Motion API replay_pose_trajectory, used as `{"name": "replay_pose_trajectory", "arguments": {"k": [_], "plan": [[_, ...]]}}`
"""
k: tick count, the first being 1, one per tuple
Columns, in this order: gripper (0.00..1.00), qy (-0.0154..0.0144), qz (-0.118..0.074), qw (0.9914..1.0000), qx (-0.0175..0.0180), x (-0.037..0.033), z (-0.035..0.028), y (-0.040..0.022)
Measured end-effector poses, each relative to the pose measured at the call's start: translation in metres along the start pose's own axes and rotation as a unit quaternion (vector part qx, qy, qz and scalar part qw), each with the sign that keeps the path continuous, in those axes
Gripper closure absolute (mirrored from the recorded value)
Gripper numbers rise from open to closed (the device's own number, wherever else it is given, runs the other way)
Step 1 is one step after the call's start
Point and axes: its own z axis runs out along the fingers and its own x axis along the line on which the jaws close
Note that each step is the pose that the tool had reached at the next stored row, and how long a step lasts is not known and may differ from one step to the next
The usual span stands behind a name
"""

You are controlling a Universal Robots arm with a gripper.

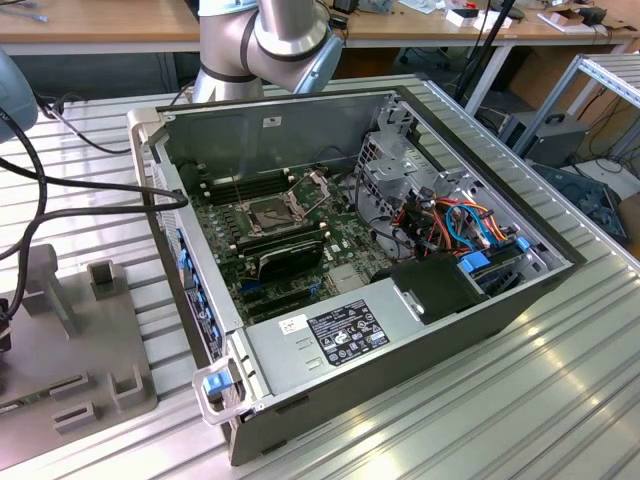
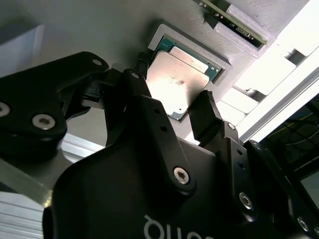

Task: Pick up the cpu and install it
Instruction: 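Pick up the cpu and move it towards the insertion slot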

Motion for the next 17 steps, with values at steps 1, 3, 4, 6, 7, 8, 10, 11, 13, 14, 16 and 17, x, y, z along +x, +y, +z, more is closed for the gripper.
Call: {"name": "replay_pose_trajectory", "arguments": {"k": [1, 3, 4, 6, 7, 8, 10, 11, 13, 14, 16, 17], "plan": [[0.4, -0.0001, 0.0, 1.0, -0.0001, 0.0, -0.0001, 0.0], [0.4, -0.0002, 0.0, 1.0, -0.0001, -0.0001, -0.0004, 0.0001], [0.4, -0.0001, 0.0, 1.0, 0.0, 0.0, -0.0007, 0.0], [0.4, -0.0001, 0.0, 1.0, 0.0, 0.0, -0.0012, 0.0], [0.4, -0.0001, 0.0, 1.0, -0.0001, 0.0, -0.0013, 0.0], [0.4, 0.0, 0.0, 1.0, 0.0, 0.0, -0.0015, 0.0], [0.4, 0.0, 0.0, 1.0, 0.0, 0.0, -0.0015, 0.0], [0.4, 0.0, 0.0, 1.0, 0.0, 0.0, -0.0016, 0.0], [0.4, 0.0, 0.0, 1.0, 0.0, 0.0, -0.0018, 0.0], [0.4, 0.0, 0.0, 1.0, 0.0, 0.0, -0.0018, 0.0], [0.4, 0.0, 0.0, 1.0, 0.0, 0.0, -0.0018, 0.0], [0.4, 0.0, 0.0, 1.0, 0.0, 0.0, -0.0018, 0.0]]}}
